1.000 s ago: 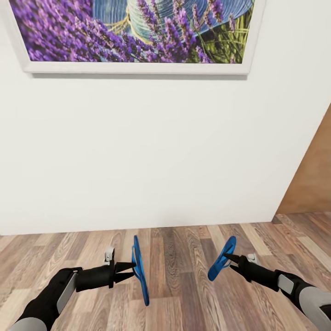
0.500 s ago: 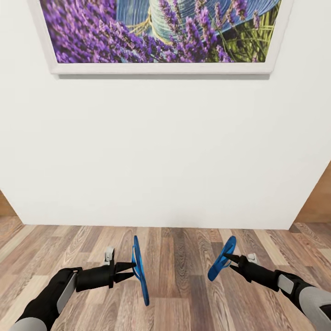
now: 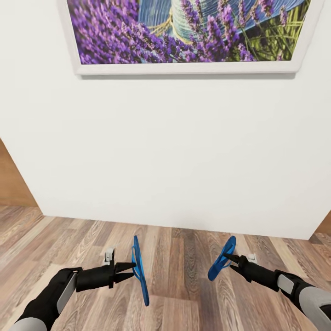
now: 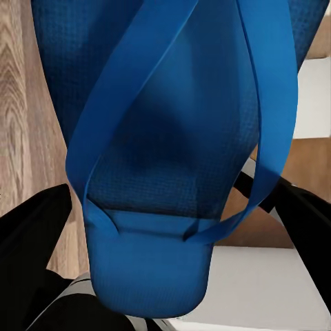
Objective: In the bedroom, move the book from the bed onto either nightstand, and place the two sandals side by side next to the bed.
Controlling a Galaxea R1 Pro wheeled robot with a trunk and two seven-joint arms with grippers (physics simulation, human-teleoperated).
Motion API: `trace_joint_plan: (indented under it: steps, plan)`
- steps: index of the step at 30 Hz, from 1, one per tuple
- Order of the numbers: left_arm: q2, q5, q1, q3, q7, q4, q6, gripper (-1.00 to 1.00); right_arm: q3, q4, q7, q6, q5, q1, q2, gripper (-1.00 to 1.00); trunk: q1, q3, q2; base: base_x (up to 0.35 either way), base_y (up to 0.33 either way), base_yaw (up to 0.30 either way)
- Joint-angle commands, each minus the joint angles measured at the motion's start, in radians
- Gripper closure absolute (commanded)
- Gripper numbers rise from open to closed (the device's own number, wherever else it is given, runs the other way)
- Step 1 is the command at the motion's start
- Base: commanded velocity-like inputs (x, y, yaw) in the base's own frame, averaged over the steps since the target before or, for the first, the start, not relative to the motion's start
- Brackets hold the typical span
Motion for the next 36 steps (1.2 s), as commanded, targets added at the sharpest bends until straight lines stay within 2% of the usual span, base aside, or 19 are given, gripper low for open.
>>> trace_joint_plan:
  steps: [1,36]
  plan:
    - [0.000,0.003,-0.001,0.000,-0.001,0.000,0.007,1.00,0.008,0.003,0.005,0.007,-0.011,-0.001,0.000,1.00,0.000,-0.001,0.000,0.000,0.000,0.197]
    - [0.000,0.003,-0.001,0.000,0.001,0.000,0.007,1.00,0.008,0.003,0.005,0.007,-0.011,-0.001,0.000,1.00,0.000,-0.001,0.000,0.000,0.000,0.197]
